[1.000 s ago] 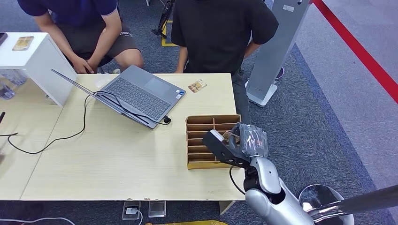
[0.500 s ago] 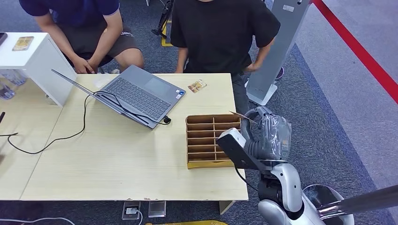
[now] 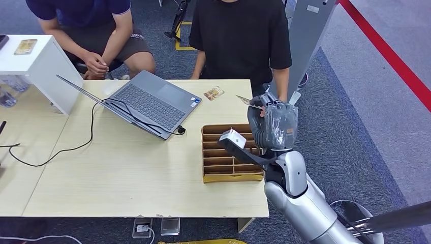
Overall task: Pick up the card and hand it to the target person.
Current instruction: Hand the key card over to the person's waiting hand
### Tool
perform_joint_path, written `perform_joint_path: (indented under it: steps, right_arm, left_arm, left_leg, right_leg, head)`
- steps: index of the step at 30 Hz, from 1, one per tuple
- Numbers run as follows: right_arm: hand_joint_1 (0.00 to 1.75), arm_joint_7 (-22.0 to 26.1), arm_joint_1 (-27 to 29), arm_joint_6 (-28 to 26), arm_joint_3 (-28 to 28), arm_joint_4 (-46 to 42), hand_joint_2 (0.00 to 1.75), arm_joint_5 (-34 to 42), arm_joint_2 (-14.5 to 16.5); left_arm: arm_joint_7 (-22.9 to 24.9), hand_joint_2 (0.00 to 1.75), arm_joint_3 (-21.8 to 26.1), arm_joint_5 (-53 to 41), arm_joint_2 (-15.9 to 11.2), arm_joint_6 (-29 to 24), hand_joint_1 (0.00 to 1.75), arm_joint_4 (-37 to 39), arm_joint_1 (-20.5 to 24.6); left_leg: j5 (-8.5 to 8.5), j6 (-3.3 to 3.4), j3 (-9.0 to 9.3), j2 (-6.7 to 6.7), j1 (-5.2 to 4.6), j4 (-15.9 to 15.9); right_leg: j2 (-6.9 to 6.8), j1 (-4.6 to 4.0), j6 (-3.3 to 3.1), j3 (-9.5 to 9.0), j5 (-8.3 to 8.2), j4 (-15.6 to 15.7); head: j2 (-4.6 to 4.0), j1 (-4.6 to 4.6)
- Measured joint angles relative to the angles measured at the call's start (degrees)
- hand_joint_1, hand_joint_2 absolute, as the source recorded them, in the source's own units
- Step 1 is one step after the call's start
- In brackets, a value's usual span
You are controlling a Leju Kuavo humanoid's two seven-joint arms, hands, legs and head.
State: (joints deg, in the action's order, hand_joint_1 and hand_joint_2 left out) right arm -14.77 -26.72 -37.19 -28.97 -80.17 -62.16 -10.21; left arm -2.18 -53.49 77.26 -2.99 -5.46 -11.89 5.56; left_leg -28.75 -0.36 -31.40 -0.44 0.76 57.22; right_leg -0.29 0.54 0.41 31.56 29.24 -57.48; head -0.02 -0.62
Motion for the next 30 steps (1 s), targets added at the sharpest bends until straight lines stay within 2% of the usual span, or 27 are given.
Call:
perform_joint_path:
  steps: [6,14,30]
  right_arm:
    - [1.73,0.0,-7.7,-1.3,-1.6,14.2,1.75,-1.1,3.2]
    - [1.73,-0.2,-13.7,-1.7,-3.6,29.2,1.75,-2.2,6.8]
    - [1.73,0.4,-19.7,-2.3,-6.4,42.0,1.75,-1.2,11.2]
  left_arm:
    - [1.1,1.75,-0.9,-0.1,0.0,-1.1,0.00,0.0,0.2]
    - [1.2,1.75,-1.9,0.6,0.0,-1.5,0.00,0.0,0.2]
    - [0.5,1.75,-2.6,1.9,0.0,-1.6,0.00,0.0,0.1]
  left_leg:
    - [0.00,0.00,-0.06,-0.02,0.00,0.0]
    - [0.00,0.00,-0.05,-0.04,0.00,0.0]
    - [0.00,0.00,-0.02,-0.01,0.00,0.0]
  right_leg:
    - [-0.01,0.00,0.00,0.06,0.01,0.0]
    - [-0.02,0.00,0.00,0.07,0.01,0.0]
    - [0.00,0.00,0.00,0.07,0.00,0.0]
  head:
    - [0.01,-0.02]
    - [0.00,-0.02]
    - [0.01,-0.02]
